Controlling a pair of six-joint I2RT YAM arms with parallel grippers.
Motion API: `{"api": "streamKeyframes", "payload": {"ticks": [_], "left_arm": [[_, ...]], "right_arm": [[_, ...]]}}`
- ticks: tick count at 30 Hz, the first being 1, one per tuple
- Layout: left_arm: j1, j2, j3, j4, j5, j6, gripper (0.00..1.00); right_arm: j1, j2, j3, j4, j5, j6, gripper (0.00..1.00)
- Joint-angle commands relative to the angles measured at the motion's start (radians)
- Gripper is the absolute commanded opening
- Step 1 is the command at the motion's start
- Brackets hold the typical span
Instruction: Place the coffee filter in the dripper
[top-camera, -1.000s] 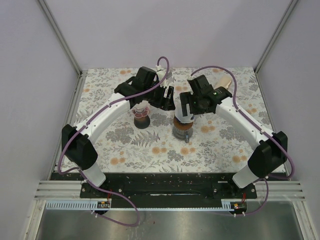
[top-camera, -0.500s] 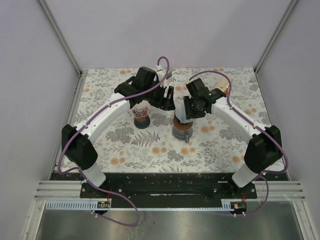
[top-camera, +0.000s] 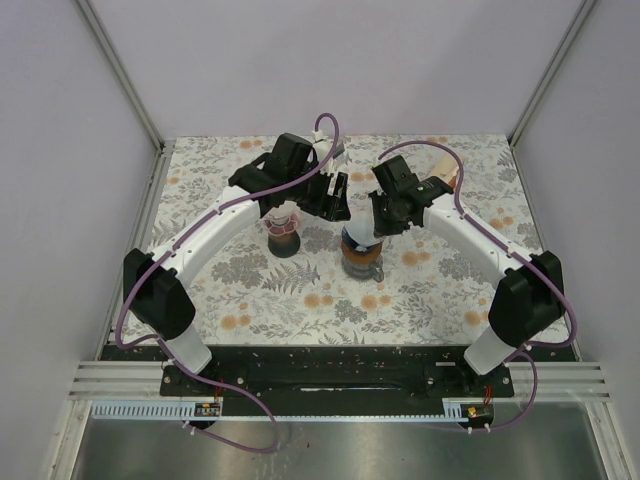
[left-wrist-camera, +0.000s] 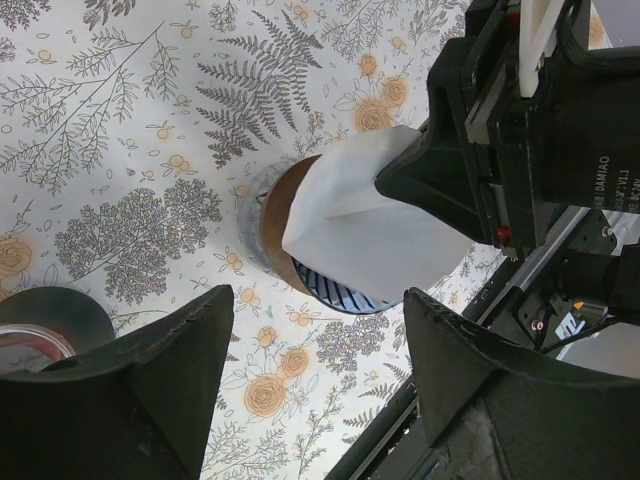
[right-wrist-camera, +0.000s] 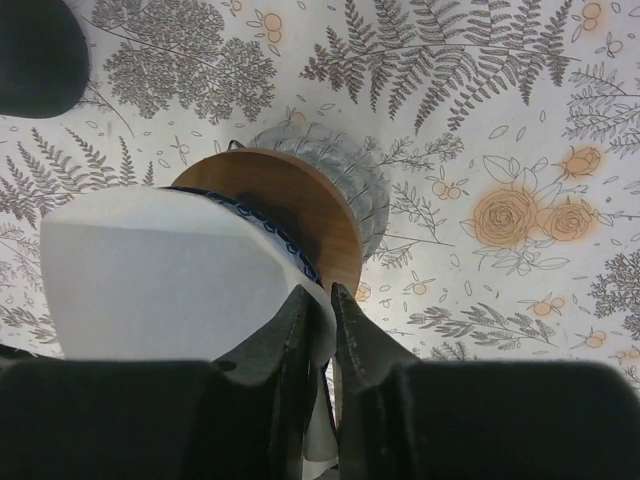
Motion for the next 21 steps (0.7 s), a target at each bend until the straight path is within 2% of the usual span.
{"api": "streamKeyframes", "payload": {"ticks": [1,3,7,8,9,14,21], "left_arm": [[-0.005,-0.04,0.045,0.026,0.016,0.004,0.72],[-0.004,-0.037,0.047,0.026,0.021,0.003,0.72],[-0.005,-0.032,0.044,0.026,0.022,0.003,0.72],[-0.004,-0.032,0.044,0.026,0.022,0.003,0.72],[-0.005,-0.028,0.044,0.024,0.024,0.003,0.72],[-0.024,-0.017,0.031,0.026,0.022,0.004,0.72],[-0.031,-0.015,0.045,0.023,0.019,0.009,0.72]], "right_arm": [[-0.002,0.01,0.0,0.015,-0.003,-0.007,0.15],[-0.004,0.013,0.002,0.015,-0.005,-0.012,0.1],[-0.004,0.011,0.002,0.017,-0.002,-0.015,0.09],[-0.002,0.011,0.002,0.017,-0.003,-0.018,0.12],[-0.002,0.011,0.002,0.015,-0.005,-0.02,0.23],[-0.004,0.007,0.003,0.015,-0.011,-0.032,0.51],[-0.004,-0.009,0.015,0.012,-0.011,-0.049,0.65]]}}
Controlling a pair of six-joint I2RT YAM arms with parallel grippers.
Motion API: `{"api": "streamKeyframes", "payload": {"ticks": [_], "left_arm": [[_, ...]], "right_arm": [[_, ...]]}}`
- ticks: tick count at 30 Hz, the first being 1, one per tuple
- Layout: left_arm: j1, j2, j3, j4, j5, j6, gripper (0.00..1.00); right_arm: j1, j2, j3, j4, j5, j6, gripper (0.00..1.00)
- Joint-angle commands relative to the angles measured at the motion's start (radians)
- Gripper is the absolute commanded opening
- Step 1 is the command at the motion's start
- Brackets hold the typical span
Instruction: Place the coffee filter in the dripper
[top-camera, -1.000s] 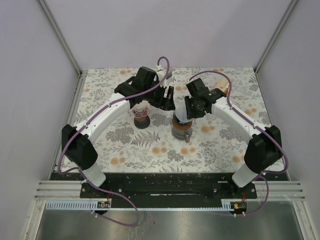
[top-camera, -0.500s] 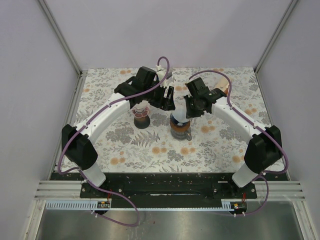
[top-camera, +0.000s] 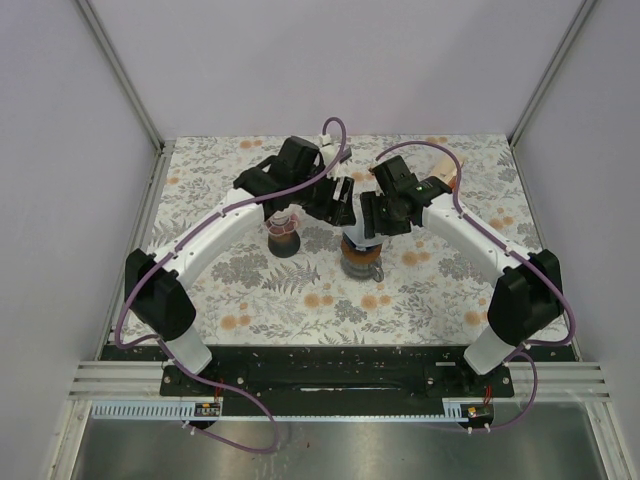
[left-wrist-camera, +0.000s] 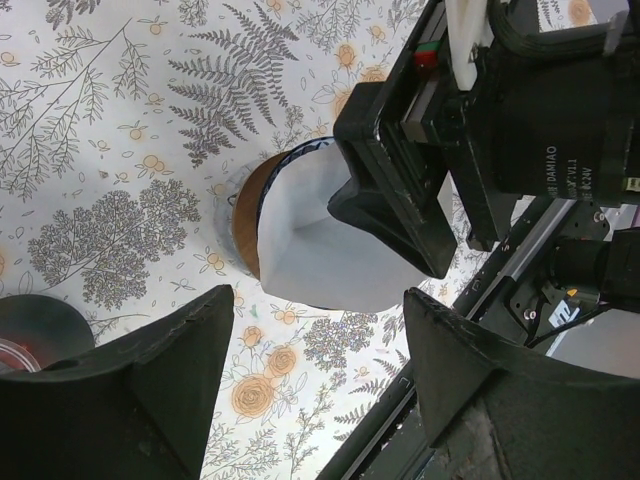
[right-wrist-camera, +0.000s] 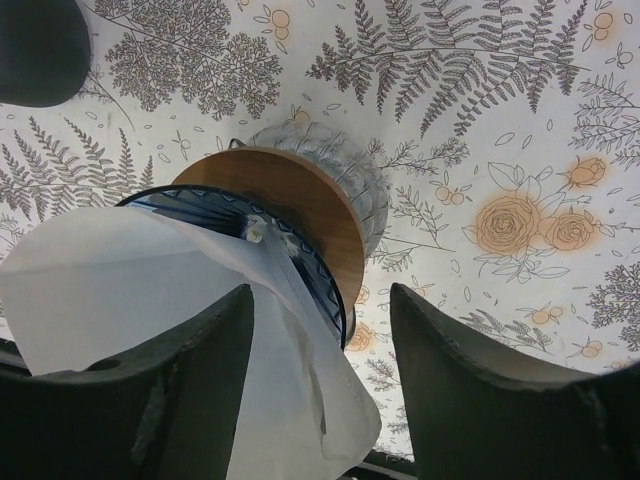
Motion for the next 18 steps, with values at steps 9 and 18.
{"api": "streamKeyframes", "payload": {"ticks": [9,18], "left_arm": [[-0.002,-0.035,0.125,-0.017,0.007,0.063,0.72],[0.024,-0.095,0.312,-0.129,-0.124,0.193,0.78]], "right_arm": [[-0.002,-0.074,0.106,-0.015,0.024,-0.098,0.94],[-0.051,-0.182,0.174,0.106,0.11,-0.14,1.0]]}}
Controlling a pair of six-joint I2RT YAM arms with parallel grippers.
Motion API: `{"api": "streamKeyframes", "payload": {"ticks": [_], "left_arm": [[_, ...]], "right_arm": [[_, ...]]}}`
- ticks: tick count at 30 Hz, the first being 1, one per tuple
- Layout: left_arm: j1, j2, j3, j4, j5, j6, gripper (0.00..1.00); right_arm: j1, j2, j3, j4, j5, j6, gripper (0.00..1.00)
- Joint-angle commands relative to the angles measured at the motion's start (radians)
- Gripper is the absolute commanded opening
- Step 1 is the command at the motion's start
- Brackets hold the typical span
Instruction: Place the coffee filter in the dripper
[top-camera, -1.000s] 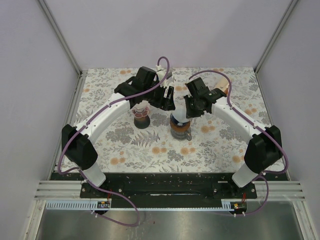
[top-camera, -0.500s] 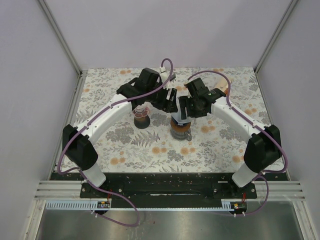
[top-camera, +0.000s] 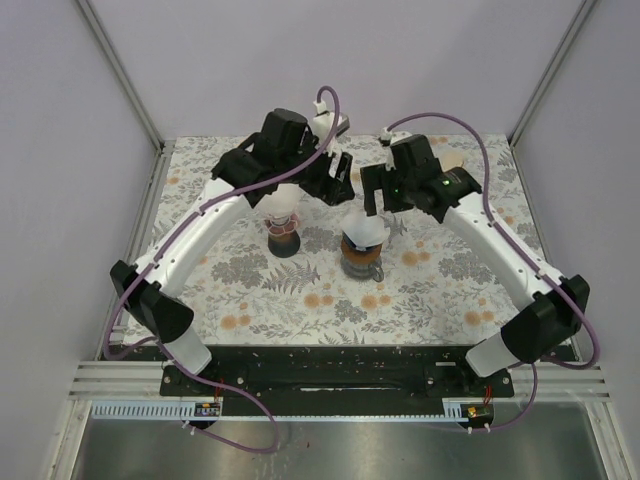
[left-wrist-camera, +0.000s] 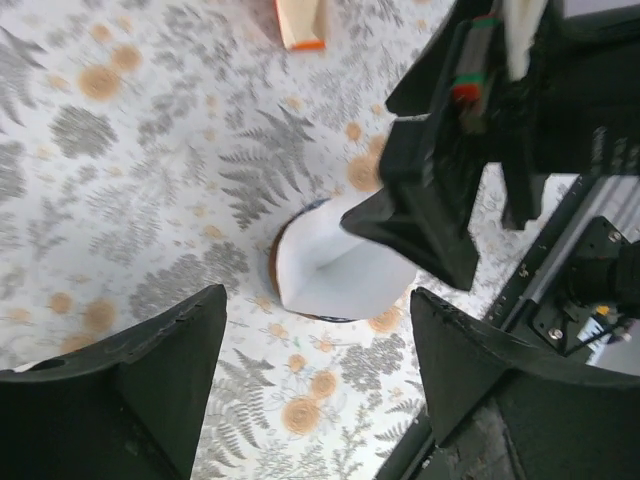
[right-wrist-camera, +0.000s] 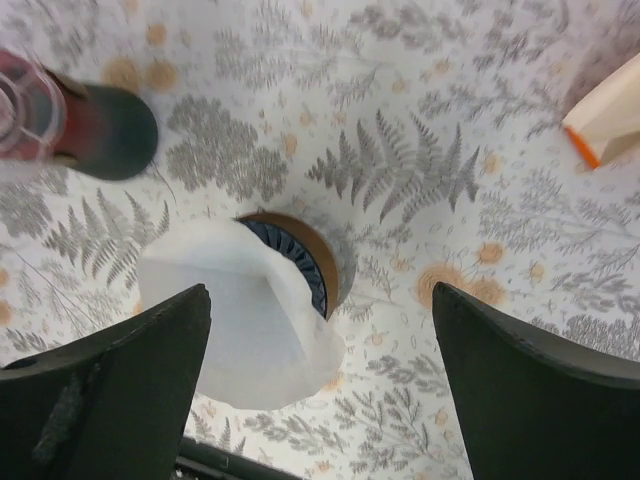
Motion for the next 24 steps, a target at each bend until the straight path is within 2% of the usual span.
{"api": "streamKeyframes", "payload": {"ticks": [1,8,11,15,19,24], "left_arm": [[0.053,-0.109,0.098,-0.022,-0.114,0.076,0.79],[0.379,-0.227,0.031,0.014,-0.089,0.025,0.81],[0.505,-0.314,-0.058,0.063,-0.085,0.045,0.89],[0.666,-0.379,-0.187,0.145,-0.118,0.045,0.93],[0.826,-0.408,-0.343,0.259,-0.119,0.001,0.95],[0.99,-0.422,-0.526,0.377,-0.11,-0.051,0.99]], "right_arm": [[-0.075,-0.108,0.04,0.153,0.033,-0.01,1.0],[-0.314,-0.153,-0.038,0.354,-0.055,0.083,0.99],[-0.407,-0.194,-0.139,0.462,-0.059,0.134,1.0],[-0.516,-0.226,-0.26,0.556,-0.071,0.188,0.99],[-0.57,-0.22,-0.361,0.615,-0.058,0.211,0.99],[-0.571,-0.254,-0.533,0.766,0.056,0.183,1.0]]}}
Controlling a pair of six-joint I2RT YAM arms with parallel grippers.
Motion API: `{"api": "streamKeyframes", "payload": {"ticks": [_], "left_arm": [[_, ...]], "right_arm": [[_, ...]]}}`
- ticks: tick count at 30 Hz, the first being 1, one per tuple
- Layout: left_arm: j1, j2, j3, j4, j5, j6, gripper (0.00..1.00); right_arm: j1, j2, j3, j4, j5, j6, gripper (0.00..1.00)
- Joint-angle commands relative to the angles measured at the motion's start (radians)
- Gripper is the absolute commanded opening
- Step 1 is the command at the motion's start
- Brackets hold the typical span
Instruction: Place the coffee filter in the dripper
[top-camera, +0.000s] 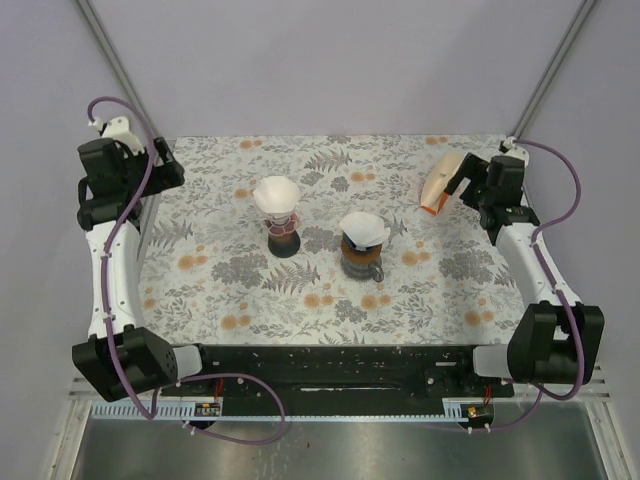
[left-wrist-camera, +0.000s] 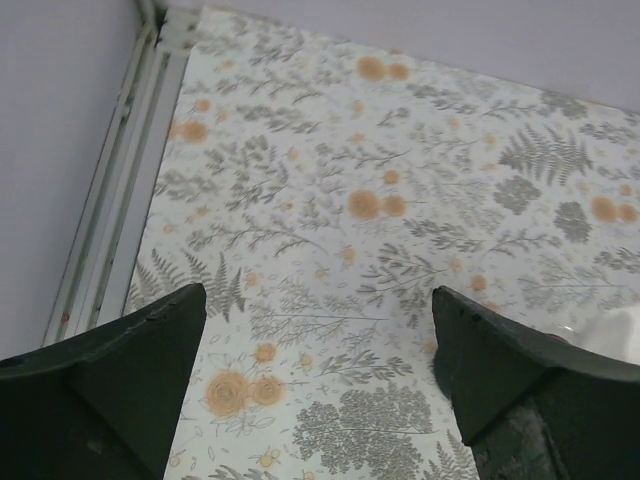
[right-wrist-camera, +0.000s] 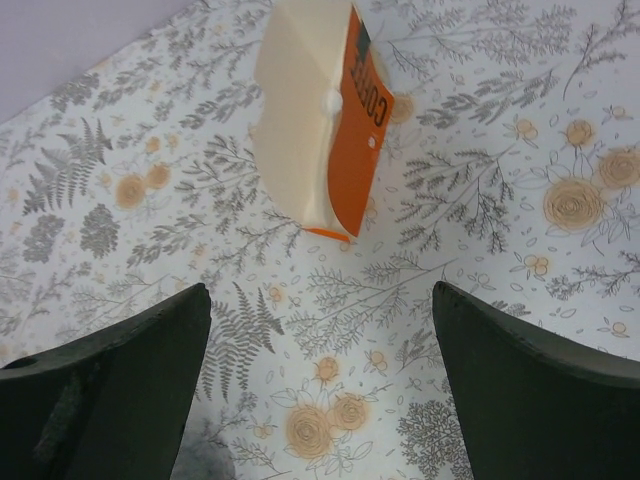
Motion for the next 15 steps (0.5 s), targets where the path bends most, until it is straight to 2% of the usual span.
{"api": "streamKeyframes", "payload": {"ticks": [1,4,8,15], "left_arm": [[0.111,-0.012,-0.129,0.173,-0.004,-0.051,0.99],[0.128,-0.032,-0.247,0.265,-0.04,-0.013,0.99],[0.128,-0.069,-0.399,0.396,-0.083,0.021,0.99],[0.128,-0.069,-0.577,0.555,0.004,0.067,0.99]], "right_arm": [[0.003,-0.07,-0.131,0.222,0.091,-0.002,0.99],[0.003,-0.089,-0.209,0.335,0.094,-0.036,0.99],[0.003,-0.071,-0.249,0.375,0.082,-0.051,0.99],[0.003,-0.021,-0.265,0.395,0.056,-0.067,0.99]]}}
